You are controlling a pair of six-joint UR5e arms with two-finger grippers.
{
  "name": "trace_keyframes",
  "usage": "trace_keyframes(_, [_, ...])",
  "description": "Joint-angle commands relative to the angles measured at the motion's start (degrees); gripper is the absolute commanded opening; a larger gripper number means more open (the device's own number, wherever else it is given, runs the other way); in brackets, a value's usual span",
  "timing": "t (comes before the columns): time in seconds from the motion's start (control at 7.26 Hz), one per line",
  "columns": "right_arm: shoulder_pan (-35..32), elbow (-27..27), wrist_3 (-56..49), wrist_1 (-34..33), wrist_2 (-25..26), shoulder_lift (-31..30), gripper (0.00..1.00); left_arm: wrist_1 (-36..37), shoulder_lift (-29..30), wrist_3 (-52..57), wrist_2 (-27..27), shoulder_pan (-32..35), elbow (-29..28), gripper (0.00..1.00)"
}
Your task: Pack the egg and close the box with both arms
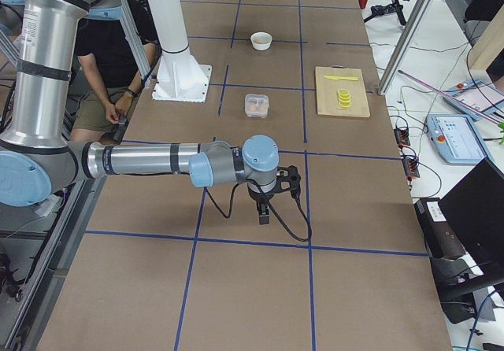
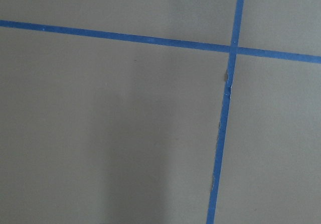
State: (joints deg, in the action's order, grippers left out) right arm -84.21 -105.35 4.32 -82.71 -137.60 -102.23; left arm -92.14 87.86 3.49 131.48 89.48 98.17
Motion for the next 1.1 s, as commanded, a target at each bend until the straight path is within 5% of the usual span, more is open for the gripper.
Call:
trace_keyframes(0.0, [0.0,0.1,0.1,0.0,-0.3,-0.1,1.0,0.0,-0.8,-0.9,4.2,0.0,0.2,1.0])
trace_keyframes(0.96, [0.0,0.3,0.0,0.0,-0.3,-0.1,1.0,-0.7,-1.6,-0.8,5.8,0.0,0.0,1.0])
